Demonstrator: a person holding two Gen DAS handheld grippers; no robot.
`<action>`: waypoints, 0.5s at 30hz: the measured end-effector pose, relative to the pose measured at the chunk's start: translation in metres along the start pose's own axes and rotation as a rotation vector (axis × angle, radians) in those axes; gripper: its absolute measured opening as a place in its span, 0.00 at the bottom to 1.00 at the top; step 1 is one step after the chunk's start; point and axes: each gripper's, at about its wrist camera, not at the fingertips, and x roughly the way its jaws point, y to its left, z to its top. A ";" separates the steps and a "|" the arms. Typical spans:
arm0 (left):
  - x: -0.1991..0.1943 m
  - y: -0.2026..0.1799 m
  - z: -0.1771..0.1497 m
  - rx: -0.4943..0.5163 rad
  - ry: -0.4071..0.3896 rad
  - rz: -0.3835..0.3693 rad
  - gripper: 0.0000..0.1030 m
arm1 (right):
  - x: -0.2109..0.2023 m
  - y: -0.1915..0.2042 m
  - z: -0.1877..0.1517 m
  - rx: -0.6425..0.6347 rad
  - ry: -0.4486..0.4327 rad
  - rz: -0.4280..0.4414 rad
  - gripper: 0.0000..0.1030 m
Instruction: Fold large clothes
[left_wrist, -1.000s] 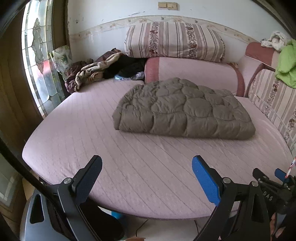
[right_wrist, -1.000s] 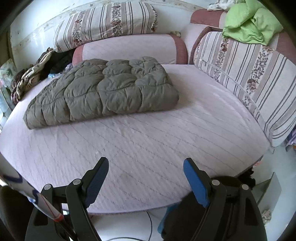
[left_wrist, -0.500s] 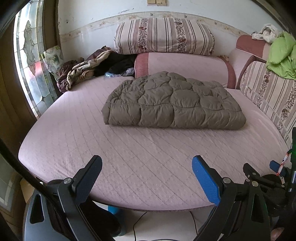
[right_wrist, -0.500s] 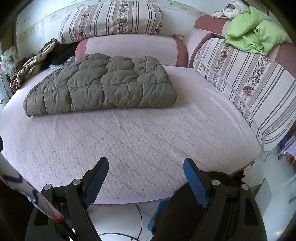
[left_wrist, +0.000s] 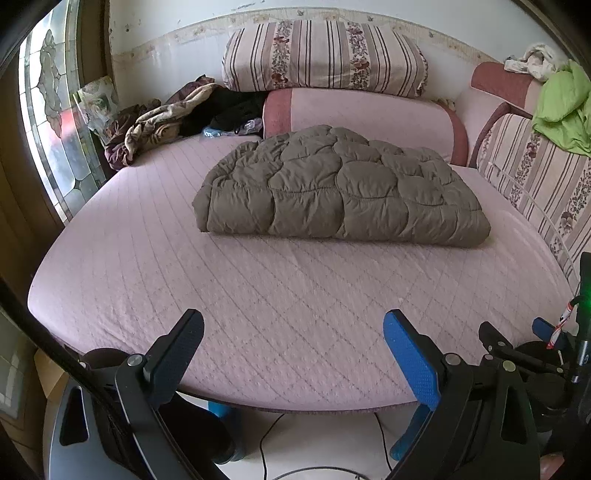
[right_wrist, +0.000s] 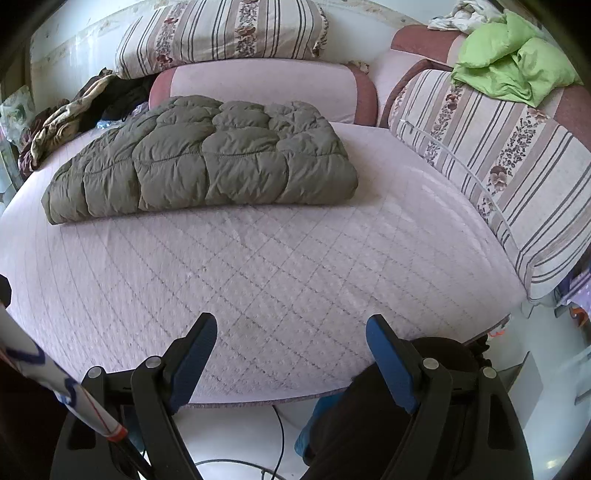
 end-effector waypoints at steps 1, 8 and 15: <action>0.001 0.000 0.000 -0.001 0.003 -0.003 0.94 | 0.000 0.001 0.000 -0.001 0.002 0.000 0.84; 0.006 -0.002 -0.001 0.002 0.025 -0.003 0.94 | 0.002 0.004 -0.001 -0.016 0.009 -0.005 0.84; 0.010 -0.002 -0.002 -0.002 0.047 -0.015 0.94 | 0.001 0.003 0.000 -0.015 -0.002 -0.007 0.84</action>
